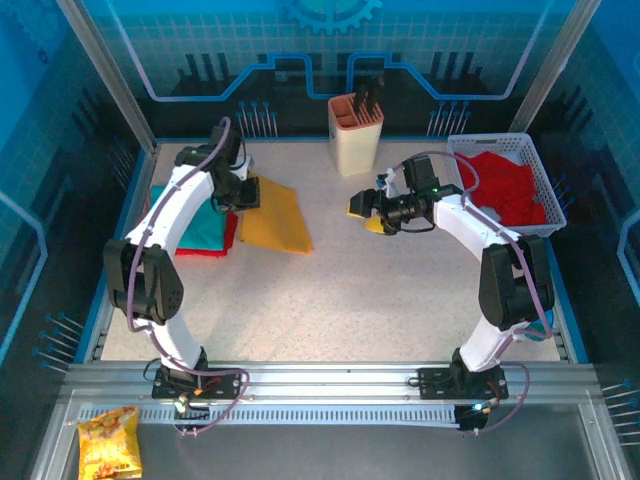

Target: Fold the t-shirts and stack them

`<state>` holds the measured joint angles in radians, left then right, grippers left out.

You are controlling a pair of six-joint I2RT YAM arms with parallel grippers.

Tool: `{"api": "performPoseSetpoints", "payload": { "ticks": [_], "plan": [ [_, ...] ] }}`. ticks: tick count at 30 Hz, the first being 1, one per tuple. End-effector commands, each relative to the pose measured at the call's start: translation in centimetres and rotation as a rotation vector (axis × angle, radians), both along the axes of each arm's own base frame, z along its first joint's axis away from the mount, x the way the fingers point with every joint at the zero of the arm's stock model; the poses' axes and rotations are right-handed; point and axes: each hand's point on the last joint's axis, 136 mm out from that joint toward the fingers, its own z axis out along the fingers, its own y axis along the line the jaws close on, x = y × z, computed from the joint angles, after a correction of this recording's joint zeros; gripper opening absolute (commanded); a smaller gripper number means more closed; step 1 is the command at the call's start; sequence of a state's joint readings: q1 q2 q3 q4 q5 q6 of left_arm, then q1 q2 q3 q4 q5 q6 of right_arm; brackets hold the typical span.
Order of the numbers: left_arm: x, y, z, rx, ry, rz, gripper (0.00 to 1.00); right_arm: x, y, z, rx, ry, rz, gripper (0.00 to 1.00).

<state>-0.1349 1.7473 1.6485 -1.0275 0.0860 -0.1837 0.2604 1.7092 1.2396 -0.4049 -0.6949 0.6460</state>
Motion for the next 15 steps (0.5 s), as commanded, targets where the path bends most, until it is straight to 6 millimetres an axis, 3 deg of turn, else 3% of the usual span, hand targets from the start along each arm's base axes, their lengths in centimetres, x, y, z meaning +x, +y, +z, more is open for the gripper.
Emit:
{"api": "performPoseSetpoints", "payload": {
  "ticks": [1,6,10,15],
  "plan": [
    [-2.2,3.7,3.2,0.156,0.001,-0.025,0.0,-0.4,-0.6,0.2,-0.004,0.006,0.003,0.84],
    [-2.3,6.5,4.2,0.305,0.014,-0.056,0.0,-0.8,-0.4,-0.6,-0.005,0.037,0.012,0.84],
    [-2.3,7.3,4.4,0.37,0.042,-0.096,0.0,-1.1,0.1,-0.9,-0.013,0.05,0.026,0.84],
    [-2.2,8.4,6.3,0.446,-0.008,-0.13,0.0,-1.5,0.7,-0.8,-0.025,0.057,0.043,0.83]
  ]
}}
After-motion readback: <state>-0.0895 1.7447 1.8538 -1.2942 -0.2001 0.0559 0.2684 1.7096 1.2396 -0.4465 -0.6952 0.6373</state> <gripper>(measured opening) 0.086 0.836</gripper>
